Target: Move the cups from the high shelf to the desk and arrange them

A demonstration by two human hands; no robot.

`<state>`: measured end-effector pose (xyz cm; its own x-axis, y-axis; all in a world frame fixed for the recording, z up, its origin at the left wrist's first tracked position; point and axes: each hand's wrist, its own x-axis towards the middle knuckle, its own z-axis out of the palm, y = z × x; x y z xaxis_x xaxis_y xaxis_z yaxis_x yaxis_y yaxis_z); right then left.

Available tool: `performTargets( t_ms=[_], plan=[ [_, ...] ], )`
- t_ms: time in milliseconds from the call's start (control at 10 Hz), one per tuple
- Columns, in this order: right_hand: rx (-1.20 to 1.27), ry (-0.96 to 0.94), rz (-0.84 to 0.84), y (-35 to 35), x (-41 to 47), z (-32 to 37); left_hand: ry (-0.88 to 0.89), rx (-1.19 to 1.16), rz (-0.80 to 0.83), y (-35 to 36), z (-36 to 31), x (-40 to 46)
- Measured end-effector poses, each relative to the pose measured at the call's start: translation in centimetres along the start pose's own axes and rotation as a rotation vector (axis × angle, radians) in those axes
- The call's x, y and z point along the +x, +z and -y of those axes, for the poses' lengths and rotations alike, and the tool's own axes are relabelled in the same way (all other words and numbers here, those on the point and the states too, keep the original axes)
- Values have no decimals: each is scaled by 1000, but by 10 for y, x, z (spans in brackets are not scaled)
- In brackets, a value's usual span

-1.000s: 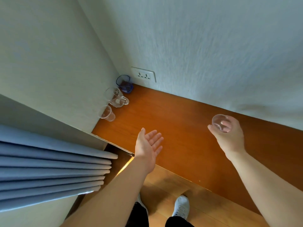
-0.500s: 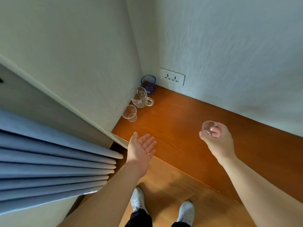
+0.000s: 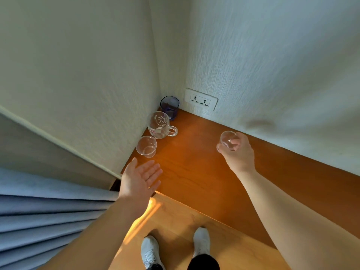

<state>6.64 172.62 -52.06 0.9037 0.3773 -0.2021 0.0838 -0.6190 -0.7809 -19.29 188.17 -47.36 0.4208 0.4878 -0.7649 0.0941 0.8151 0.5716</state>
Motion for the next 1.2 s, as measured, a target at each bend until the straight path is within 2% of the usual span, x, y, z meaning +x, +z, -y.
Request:
performTargets(
  t_ms=[500, 700, 1200],
  plan=[
    [17, -36, 20, 28, 70, 11, 29, -65, -90, 39, 15, 11],
    [32, -43, 3, 34, 74, 10, 38, -73, -111, 46, 18, 12],
    [66, 75, 9, 23, 66, 8, 66, 18, -129, 56, 18, 4]
  ],
)
